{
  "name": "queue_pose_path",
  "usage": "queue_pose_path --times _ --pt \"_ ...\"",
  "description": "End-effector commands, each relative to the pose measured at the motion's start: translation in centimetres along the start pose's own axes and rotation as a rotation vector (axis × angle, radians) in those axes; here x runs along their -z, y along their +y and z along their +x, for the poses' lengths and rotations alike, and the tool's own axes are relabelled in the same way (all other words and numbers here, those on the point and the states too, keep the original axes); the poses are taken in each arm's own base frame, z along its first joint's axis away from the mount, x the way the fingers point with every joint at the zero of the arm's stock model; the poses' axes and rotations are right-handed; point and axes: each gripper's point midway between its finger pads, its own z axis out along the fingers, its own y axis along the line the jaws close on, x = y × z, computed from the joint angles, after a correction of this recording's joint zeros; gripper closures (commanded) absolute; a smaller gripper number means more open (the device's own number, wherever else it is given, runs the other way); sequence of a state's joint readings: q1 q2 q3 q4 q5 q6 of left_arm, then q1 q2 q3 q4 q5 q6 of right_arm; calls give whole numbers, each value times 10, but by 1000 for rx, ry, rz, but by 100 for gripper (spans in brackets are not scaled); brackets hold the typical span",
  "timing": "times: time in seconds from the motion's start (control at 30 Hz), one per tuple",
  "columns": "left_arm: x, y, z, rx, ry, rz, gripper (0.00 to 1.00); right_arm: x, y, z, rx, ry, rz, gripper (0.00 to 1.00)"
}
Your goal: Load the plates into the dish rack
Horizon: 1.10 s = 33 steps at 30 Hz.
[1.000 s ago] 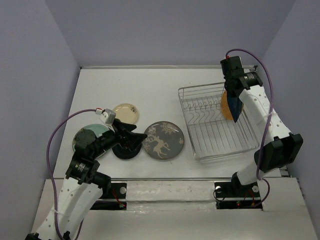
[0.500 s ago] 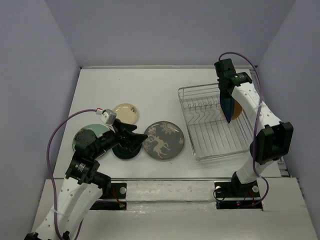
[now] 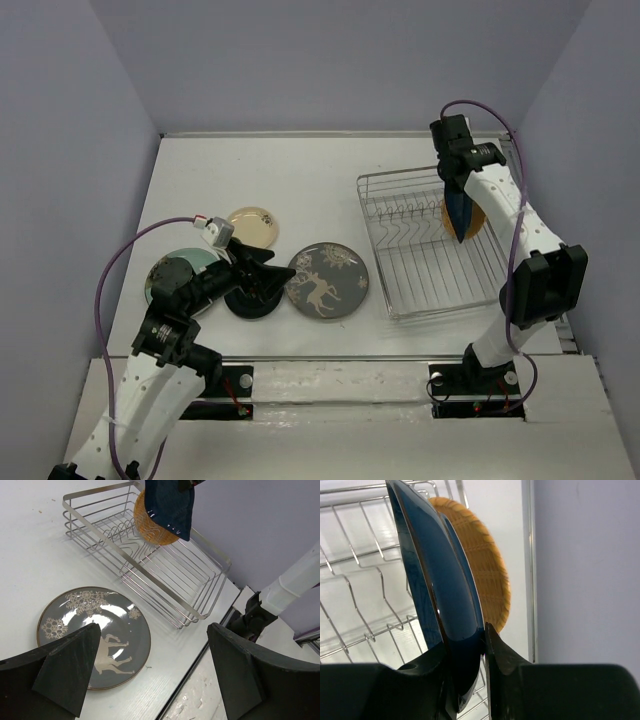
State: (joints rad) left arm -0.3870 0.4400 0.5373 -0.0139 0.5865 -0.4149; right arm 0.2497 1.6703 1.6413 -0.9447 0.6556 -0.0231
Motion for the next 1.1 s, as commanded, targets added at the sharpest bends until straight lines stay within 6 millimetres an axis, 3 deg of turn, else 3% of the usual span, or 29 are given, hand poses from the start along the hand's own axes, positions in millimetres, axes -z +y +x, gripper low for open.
queue_pose_path --times 0.0,0.4,0.9,1.07 --pt "-1 -8 -6 -35 -15 38 1 24 -47 -33 -92 -123 135 93" --pt "-1 -8 -5 -31 -11 37 1 -14 -3 -14 -48 -41 49 93" --pt "-2 -5 -5 -27 -13 25 1 -42 43 3 -41 -30 -112 93" --pt "-2 -4 -4 -24 -11 18 1 -50 48 8 -37 -16 -123 93"
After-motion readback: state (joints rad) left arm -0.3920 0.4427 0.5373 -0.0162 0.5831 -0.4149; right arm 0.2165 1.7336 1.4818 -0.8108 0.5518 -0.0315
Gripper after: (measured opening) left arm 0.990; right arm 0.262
